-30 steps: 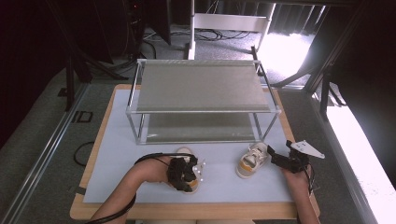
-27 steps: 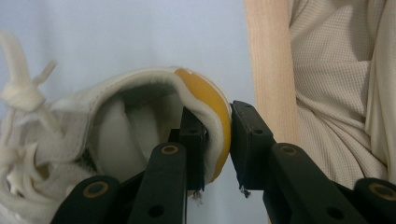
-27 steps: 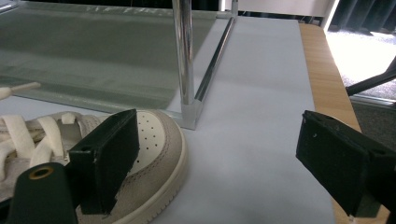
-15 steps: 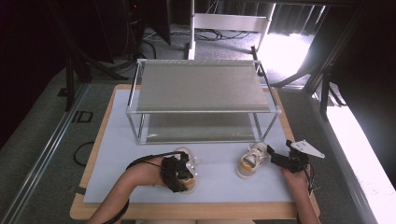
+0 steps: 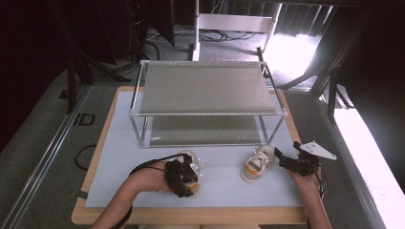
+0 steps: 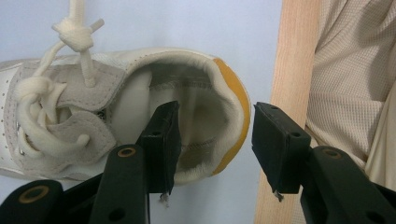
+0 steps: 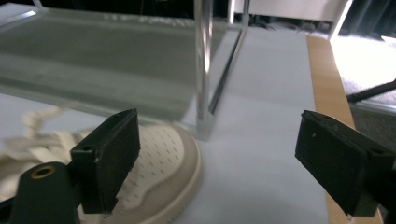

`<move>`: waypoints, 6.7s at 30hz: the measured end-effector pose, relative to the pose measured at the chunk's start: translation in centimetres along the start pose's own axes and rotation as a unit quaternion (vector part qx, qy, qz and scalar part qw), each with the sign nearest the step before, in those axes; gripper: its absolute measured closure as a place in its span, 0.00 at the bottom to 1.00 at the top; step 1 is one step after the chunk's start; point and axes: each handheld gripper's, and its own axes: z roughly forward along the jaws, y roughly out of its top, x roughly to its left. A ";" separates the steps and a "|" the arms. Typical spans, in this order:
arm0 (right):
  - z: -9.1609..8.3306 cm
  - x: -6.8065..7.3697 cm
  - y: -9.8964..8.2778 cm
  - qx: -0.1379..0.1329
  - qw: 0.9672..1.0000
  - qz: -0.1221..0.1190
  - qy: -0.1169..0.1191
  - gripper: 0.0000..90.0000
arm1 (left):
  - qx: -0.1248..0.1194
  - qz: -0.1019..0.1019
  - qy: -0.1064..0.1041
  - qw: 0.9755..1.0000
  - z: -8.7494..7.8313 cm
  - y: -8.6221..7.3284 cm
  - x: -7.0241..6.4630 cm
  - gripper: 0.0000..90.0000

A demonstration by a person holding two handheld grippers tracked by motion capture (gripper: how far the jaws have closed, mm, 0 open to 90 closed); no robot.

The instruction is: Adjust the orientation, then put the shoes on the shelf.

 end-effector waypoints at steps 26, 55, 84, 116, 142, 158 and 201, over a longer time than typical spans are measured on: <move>-1.3 5.5 6.7 0.147 0.965 -0.113 0.184 0.27 | 0.020 -0.002 -0.012 1.000 0.4 0.1 -0.1 0.55; 3.4 10.1 5.0 0.371 0.879 -0.166 0.248 0.81 | 0.026 -0.025 -0.023 0.999 1.0 0.5 0.0 0.57; 2.4 17.2 6.6 0.344 0.767 -0.383 0.384 0.83 | 0.018 -0.051 -0.026 0.998 0.9 0.5 0.1 0.57; 2.6 20.2 5.3 0.369 0.773 -0.394 0.333 0.73 | 0.019 -0.049 -0.012 0.999 2.1 0.9 0.0 0.61; 1.1 18.2 6.9 0.308 0.793 -0.400 0.343 0.82 | -0.105 0.011 0.004 0.994 0.7 0.6 0.4 0.84; 4.5 16.9 8.5 0.256 0.811 -0.400 0.343 0.82 | -0.153 0.069 0.038 0.985 0.8 1.1 3.9 0.84; 10.6 16.0 9.9 0.226 0.837 -0.410 0.282 0.60 | -0.124 0.053 0.133 0.982 2.0 4.1 9.6 0.54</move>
